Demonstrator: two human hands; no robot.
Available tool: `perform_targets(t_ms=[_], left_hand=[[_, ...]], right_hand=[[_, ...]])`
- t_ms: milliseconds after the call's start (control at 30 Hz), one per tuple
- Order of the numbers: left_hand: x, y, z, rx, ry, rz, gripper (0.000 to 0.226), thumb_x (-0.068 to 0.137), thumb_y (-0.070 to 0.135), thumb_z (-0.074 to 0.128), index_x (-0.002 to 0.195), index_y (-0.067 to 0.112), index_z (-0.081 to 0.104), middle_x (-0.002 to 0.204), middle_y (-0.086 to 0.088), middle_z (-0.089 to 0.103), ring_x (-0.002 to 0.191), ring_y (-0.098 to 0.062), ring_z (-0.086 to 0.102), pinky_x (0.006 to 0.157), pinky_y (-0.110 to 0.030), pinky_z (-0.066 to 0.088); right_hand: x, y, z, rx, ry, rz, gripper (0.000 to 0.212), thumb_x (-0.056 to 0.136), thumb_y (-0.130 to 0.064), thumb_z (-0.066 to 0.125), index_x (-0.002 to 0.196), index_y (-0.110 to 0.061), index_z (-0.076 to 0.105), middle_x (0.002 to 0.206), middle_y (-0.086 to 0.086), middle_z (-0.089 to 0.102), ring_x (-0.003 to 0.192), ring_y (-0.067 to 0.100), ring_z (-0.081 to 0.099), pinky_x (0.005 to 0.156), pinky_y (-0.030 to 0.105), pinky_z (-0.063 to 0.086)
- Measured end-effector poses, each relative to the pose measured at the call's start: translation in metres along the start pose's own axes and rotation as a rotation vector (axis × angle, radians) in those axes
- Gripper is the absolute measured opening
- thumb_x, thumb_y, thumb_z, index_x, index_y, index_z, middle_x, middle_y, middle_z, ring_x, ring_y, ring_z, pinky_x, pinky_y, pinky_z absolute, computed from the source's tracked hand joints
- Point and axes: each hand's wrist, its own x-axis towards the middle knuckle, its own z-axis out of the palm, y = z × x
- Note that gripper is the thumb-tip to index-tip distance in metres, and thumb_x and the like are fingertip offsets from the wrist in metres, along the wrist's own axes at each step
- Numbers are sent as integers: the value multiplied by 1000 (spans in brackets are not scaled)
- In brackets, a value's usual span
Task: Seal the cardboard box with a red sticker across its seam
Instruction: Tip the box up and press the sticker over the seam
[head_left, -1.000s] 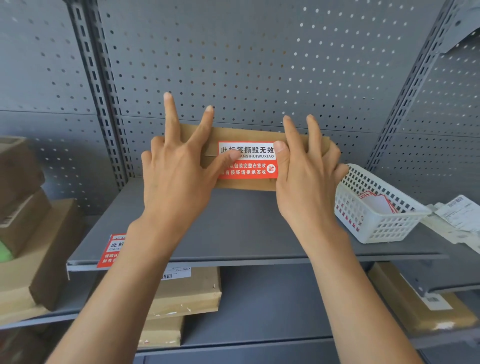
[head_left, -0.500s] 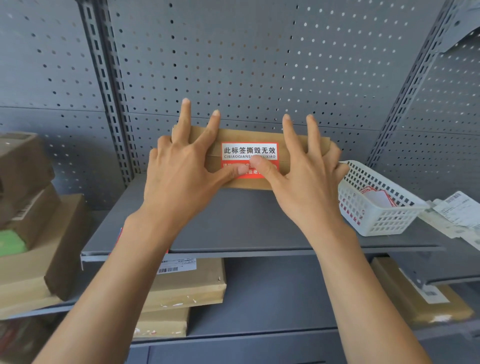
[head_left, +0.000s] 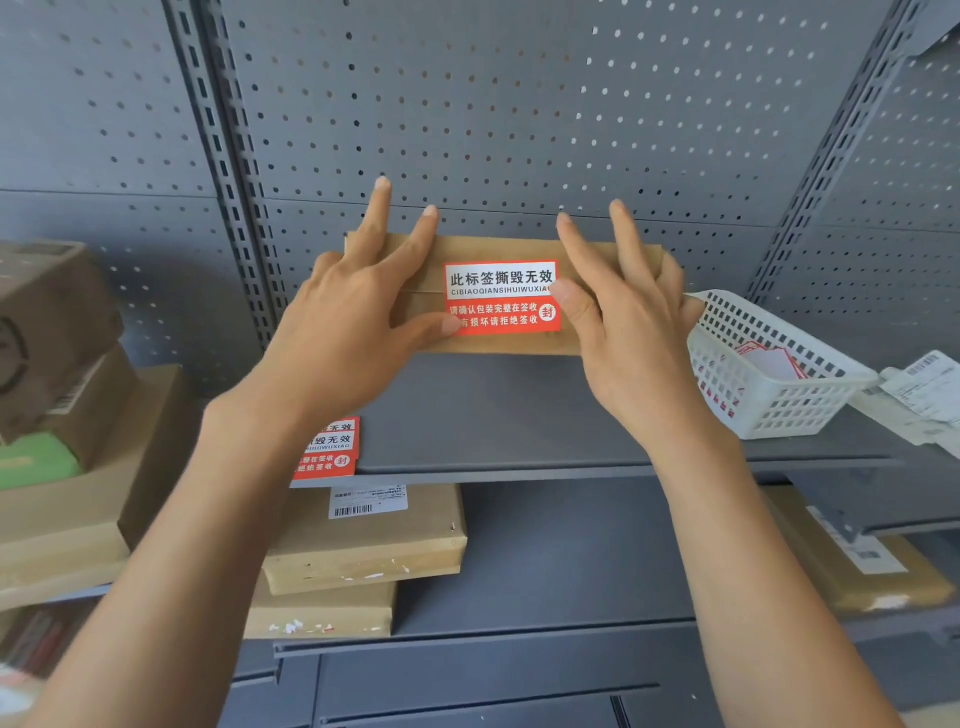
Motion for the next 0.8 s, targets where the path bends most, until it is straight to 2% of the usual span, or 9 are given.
perform_targets(t_ms=[67,167,267,367,533,667,800], left_hand=[[-1,5,0,7,12,-43,93,83,74,52,162,40,14,173,9,-10,146,-38,37,112,-55,36],[-3,18,3,64,75,-125,116,67,93,43,162,33,18,174,5,-4,144,-38,39,109,-57,39],[-4,22,6,104,126,-144,125,59,97,42,162,29,21,174,1,1,140,-41,43,104,-58,43],[-5,21,7,130,131,-130,124,60,94,43,162,27,21,174,0,2,138,-42,44,102,-58,44],[-6,18,7,97,120,-129,112,73,79,63,163,28,20,174,4,0,142,-42,39,105,-58,41],[-8,15,6,65,110,-130,104,79,70,68,162,30,21,174,4,-1,142,-41,39,106,-56,39],[-10,11,6,24,120,-116,91,87,59,69,161,33,24,174,6,0,139,-39,41,105,-54,40]], right_hand=[[0,-4,0,28,-9,17,61,98,-66,36,155,-47,28,172,-2,6,147,40,19,111,58,19],[-1,-12,1,15,-18,60,86,80,-83,45,156,-48,24,172,-3,1,149,41,15,113,58,19],[-2,-14,4,16,-9,48,94,75,-82,55,156,-46,24,172,-1,1,146,44,18,112,58,24],[-1,-11,5,83,-10,47,97,71,-82,59,155,-46,27,172,0,1,145,44,20,113,58,30],[-1,-5,6,183,-51,16,87,78,-69,68,154,-46,31,172,-1,2,149,42,13,118,59,23],[-2,-2,4,285,-81,25,80,82,-54,73,152,-48,35,172,-4,2,153,36,6,121,57,16],[-2,3,1,328,-97,26,75,86,-43,75,150,-49,37,172,-6,2,152,30,6,121,49,12]])
